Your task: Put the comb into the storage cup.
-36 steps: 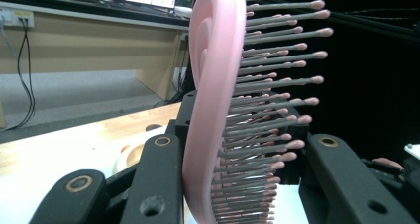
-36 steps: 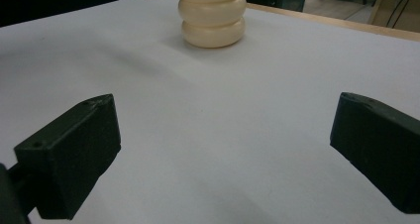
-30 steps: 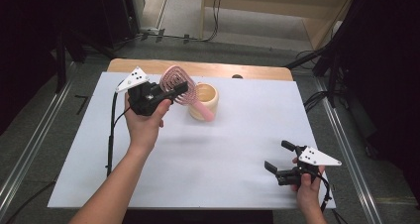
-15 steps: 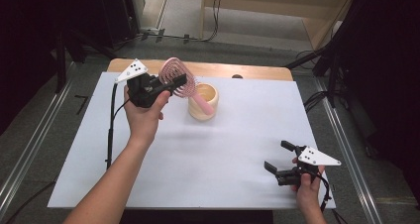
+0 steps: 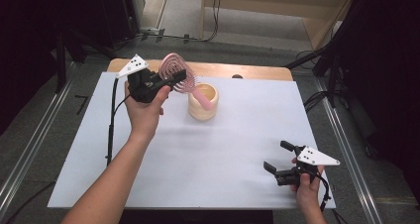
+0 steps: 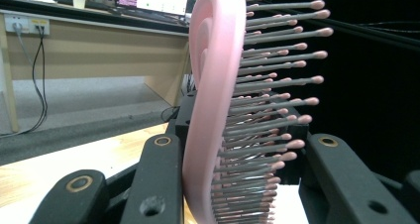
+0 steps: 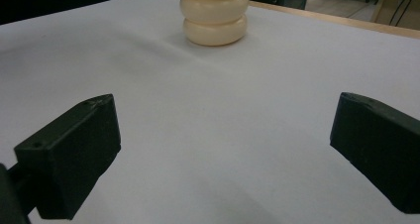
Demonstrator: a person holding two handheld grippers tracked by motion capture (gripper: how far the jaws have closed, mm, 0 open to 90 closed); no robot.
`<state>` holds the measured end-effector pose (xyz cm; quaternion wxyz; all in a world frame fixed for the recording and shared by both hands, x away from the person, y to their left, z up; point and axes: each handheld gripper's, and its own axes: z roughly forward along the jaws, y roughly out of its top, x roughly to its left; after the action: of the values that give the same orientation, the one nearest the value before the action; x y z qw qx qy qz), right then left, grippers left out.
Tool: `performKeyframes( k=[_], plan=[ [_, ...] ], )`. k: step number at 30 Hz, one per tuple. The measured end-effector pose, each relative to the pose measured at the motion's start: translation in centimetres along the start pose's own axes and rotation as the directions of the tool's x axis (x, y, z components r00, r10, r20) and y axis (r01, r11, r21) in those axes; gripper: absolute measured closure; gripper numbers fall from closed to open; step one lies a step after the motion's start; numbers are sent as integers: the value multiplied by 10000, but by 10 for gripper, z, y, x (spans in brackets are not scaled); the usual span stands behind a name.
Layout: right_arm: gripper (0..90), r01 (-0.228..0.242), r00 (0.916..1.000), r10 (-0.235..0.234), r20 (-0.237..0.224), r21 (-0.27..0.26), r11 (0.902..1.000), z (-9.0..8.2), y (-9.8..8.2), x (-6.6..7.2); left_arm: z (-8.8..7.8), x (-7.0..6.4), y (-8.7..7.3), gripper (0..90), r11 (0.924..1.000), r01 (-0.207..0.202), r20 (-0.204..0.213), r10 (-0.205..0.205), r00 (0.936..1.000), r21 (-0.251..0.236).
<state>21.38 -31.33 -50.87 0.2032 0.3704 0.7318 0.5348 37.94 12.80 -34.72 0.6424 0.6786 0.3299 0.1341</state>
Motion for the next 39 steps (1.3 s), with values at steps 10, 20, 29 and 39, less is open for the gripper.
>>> performKeyframes(
  k=[10, 20, 29, 39],
  plan=[
    [0, 31, 10000, -31, 6, 57, 10000, 1, 0, 0, 3, 8, 3, 653, 9999, 56, -213, -58, 9998, -93],
    [0, 55, 10000, -55, -3, 71, 10000, 1, 0, 1, 7, 13, 5, 653, 9997, 102, -387, -110, 9992, -220],
    [0, 69, 10000, -69, -23, 125, 9999, 2, 0, 1, 11, 17, 6, 652, 9994, 129, -582, -148, 9982, -320],
    [0, 100, 9999, -100, -25, 158, 9998, 2, 0, 1, 17, 23, 3, 652, 9993, 130, -911, -162, 9957, -362]
  ],
)
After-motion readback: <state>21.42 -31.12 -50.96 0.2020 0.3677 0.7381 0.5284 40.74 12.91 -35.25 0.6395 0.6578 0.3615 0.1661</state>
